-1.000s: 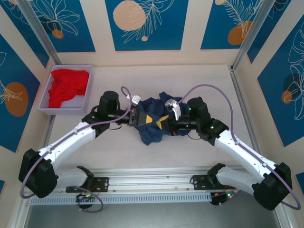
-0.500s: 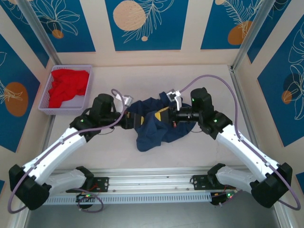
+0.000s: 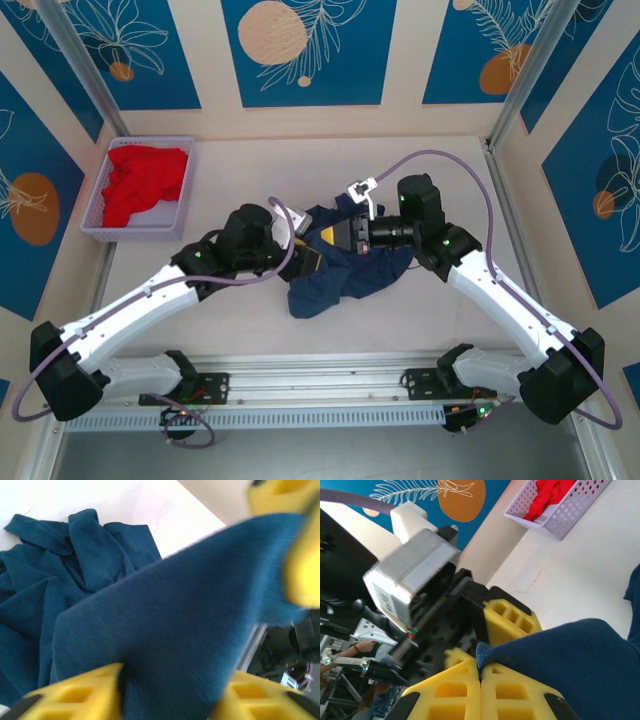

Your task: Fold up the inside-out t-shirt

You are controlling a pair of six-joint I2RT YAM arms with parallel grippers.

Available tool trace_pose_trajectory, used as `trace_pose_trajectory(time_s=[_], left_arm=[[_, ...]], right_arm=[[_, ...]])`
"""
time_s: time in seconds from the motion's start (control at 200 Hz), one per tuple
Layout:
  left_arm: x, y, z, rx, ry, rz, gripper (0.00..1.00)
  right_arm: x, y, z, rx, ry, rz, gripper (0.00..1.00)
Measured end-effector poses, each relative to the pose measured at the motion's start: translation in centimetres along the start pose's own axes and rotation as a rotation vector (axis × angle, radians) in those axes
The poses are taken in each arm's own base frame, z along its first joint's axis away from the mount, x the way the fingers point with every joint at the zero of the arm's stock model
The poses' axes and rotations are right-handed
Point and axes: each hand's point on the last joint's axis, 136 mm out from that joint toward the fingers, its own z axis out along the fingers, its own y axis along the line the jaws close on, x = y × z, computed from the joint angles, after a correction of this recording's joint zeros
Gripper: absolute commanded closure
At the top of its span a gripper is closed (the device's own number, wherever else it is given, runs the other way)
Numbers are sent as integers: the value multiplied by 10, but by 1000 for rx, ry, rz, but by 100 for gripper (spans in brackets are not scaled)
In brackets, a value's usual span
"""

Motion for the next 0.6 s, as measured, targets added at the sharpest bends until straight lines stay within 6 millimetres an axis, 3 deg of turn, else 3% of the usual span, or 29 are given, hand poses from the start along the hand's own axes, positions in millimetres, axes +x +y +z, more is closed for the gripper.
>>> trace_pose_trajectory(time_s=[0.07,0.2,0.265,0.46,0.6], left_arm=[[-5,-1,5,11,-16,2,100],[-15,-8,6,102,-57,-16,100],[-16,-4,5,152,-78,-53,100],[-7,11,-4,281,-87,-184,100],[-6,0,-18,361,-102,-184,100]], right_arm=[[-3,3,-1,-15,-7,8,100],[-6,-2,-6,13,-26,14,77],[-5,-11,-12,81,-44,2,70],[0,-25,-40,277,-125,-159,64],[22,-39,-38,324,-90,-241,63]])
